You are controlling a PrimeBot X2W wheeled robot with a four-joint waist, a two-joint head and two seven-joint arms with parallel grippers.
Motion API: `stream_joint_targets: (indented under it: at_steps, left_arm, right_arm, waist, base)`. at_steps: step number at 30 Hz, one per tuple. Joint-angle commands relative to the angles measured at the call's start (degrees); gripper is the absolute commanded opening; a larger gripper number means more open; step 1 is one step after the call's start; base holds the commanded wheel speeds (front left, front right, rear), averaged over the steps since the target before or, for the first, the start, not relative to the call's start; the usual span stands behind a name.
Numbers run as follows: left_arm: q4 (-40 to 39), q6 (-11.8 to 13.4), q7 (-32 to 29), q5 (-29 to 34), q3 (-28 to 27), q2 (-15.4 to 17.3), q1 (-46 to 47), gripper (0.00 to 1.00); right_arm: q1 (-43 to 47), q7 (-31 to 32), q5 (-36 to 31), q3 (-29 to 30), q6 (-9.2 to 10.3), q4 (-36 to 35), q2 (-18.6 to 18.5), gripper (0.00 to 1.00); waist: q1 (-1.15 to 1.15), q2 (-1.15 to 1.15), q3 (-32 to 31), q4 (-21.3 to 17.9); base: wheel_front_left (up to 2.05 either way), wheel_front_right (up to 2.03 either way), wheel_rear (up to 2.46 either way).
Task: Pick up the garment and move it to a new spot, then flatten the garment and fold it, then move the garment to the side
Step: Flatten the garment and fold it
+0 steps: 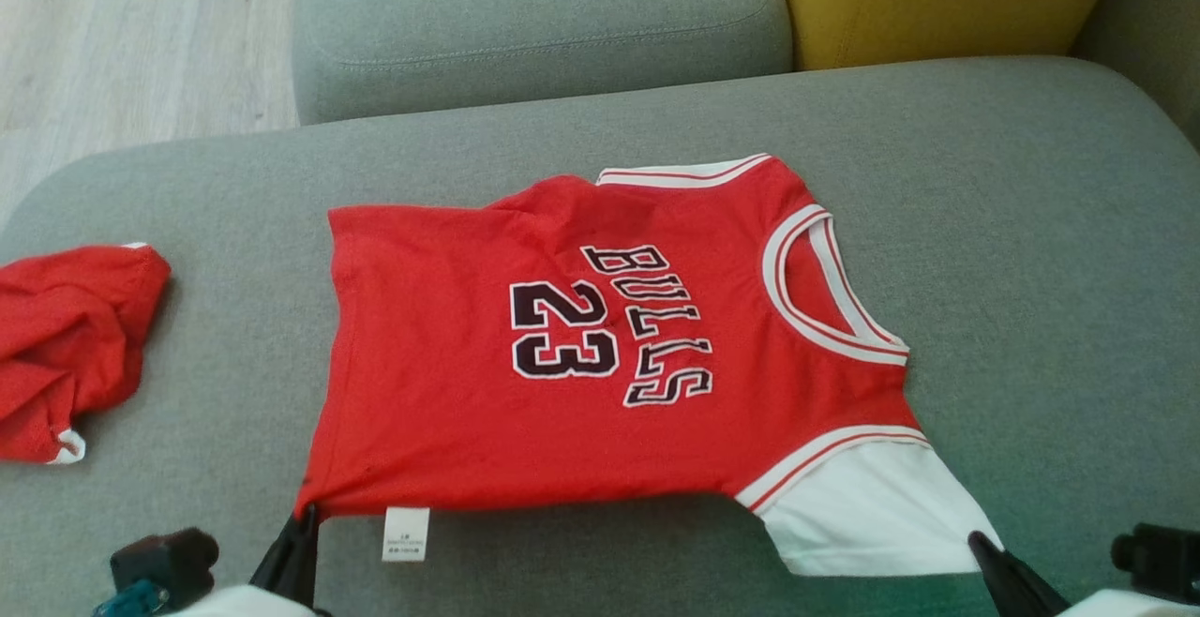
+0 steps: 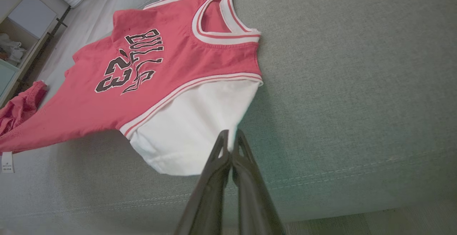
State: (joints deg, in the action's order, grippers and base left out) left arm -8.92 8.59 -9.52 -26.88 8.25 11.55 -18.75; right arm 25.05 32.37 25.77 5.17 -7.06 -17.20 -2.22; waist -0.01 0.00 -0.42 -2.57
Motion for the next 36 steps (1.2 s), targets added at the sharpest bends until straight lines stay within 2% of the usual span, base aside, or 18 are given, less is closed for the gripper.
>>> stream_joint_targets:
  at_steps: [1, 9, 18, 24, 30, 36]
  left_arm:
    - [-2.2, 0.1, -0.2, -0.3, -2.4, 0.9, 2.1, 0.00]
    - [0.1, -0.3, -4.2, -1.0, -1.5, 2.2, 3.9, 0.00]
    - [5.4, -4.6, -10.4, -4.5, -0.3, 4.7, 12.0, 0.00]
    - [7.5, -6.4, -14.5, -7.8, -0.9, 5.8, 16.1, 0.00]
    - [10.4, -8.1, -17.7, -11.1, -1.6, 6.7, 21.4, 0.00]
    - [13.1, -8.7, -18.2, -12.1, -1.9, 6.8, 25.9, 0.00]
  right_arm:
    - [-1.8, 0.4, 0.3, -0.5, -0.43, -2.1, -0.7, 0.00]
    - [-4.9, 1.9, 0.6, -0.5, -0.43, 2.5, -0.7, 0.00]
    - [-16.4, 5.5, -1.3, -1.3, -0.43, 8.8, -0.7, 0.00]
    - [-23.8, 7.0, -1.0, -1.4, -0.43, 13.4, -1.5, 0.00]
    - [-32.7, 5.8, 0.9, -1.6, -0.43, 20.0, -2.5, 0.00]
    - [-39.8, 0.7, 2.3, -3.7, -0.43, 26.8, -3.6, 0.00]
  waist:
    - [0.01, 0.00, 0.0, 0.0]
    - [0.01, 0.00, 0.7, 0.3]
    - [0.01, 0.00, 4.2, 1.3]
    - [0.01, 0.00, 5.7, 1.4]
    - [0.01, 0.00, 7.0, 1.5]
    - [0.01, 0.00, 8.4, 1.6]
  base:
    - [0.00, 0.00, 0.00]
    - [0.00, 0.00, 0.00]
    - [0.00, 0.00, 0.00]
    - [0.00, 0.00, 0.00]
    - [0.00, 0.00, 0.00]
    - [0.00, 0.00, 0.00]
